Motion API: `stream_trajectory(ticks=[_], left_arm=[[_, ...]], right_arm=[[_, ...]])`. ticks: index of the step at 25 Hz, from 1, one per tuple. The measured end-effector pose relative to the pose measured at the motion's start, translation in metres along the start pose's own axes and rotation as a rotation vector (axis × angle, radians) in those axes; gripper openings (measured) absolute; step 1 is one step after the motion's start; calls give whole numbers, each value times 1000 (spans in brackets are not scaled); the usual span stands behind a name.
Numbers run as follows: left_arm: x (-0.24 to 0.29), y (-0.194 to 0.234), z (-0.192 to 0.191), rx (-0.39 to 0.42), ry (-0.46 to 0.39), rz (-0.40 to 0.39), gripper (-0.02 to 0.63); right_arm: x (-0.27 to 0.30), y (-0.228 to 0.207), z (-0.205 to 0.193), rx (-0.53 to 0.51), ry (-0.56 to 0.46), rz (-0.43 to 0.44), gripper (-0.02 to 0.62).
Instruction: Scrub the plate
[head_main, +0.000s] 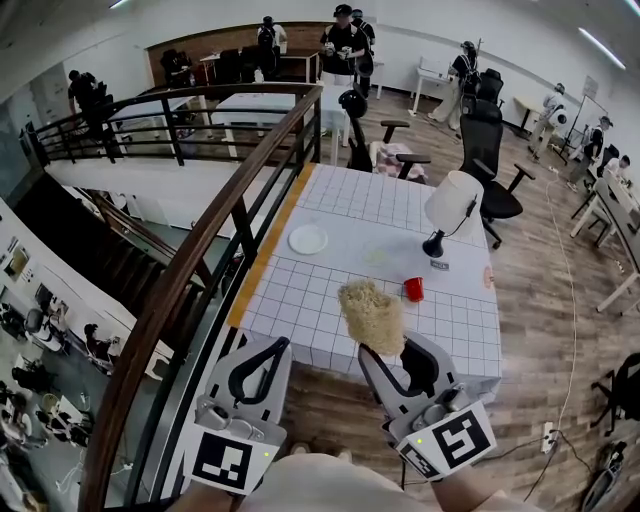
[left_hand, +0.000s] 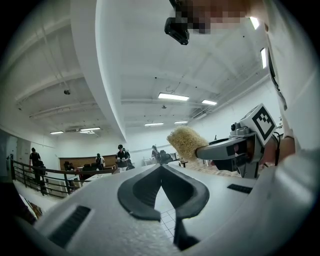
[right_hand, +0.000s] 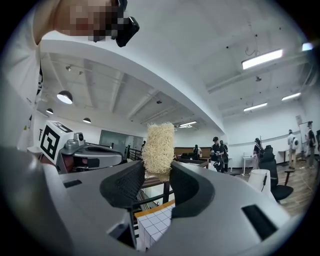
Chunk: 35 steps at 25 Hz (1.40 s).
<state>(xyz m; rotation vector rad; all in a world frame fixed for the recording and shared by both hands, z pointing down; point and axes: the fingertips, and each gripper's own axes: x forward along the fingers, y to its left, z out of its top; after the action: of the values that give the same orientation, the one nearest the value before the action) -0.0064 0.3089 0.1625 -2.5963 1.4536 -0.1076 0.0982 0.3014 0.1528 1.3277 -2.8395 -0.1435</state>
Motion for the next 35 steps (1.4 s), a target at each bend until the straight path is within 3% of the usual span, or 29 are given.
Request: stream_trajectory(ticks=[7,35], left_arm=[[1,-2,5,-42,-25,7,12],[30,-69,0,-15,30,26,12]], right_arm=[[-4,-6,-2,14,-8,11,160],[-50,-47,-14,58,-38,55,160]])
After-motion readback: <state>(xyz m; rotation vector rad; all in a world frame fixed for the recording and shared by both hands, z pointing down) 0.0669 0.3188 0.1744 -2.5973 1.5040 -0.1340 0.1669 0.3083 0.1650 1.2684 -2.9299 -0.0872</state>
